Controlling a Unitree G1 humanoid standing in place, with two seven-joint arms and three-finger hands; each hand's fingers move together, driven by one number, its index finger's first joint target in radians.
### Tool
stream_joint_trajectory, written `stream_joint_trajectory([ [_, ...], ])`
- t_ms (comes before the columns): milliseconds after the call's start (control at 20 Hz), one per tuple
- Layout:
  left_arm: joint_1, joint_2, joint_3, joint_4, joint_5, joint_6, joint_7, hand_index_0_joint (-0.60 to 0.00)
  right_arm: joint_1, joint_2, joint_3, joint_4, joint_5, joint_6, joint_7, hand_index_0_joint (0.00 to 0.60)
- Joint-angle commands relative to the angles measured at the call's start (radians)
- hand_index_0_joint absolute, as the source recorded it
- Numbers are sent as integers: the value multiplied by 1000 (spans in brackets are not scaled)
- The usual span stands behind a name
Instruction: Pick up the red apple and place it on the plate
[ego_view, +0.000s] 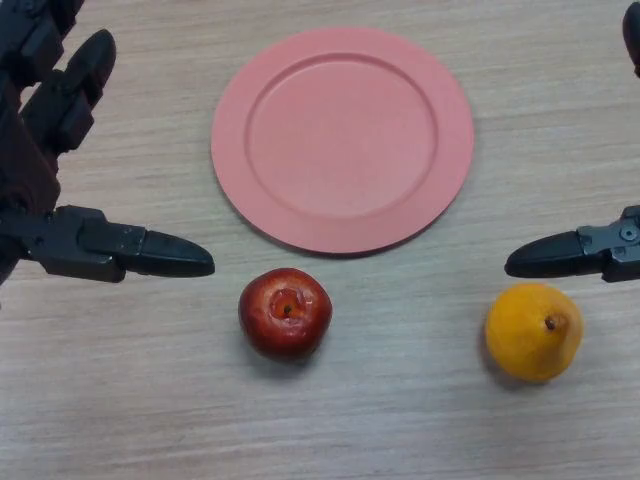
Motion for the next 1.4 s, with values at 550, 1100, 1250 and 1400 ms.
stream_joint_trajectory([
  [550, -57, 73, 57, -9, -4, -93, 25, 0, 4, -9, -16, -57, 42, -140, -18, 0],
  [1100, 154, -32, 90, -167, 80, -155, -124, 0, -7, 0, -4, -34, 41, -137, -1, 0],
  [1250, 192, -105, 30, -202, 108, -102, -53, 0, -14, -11, -23, -17, 48, -138, 3, 0],
  [1400, 315, -181, -97, -120, 311, -330, -114, 0, -12, -14, -12, 17, 24, -165, -5, 0],
])
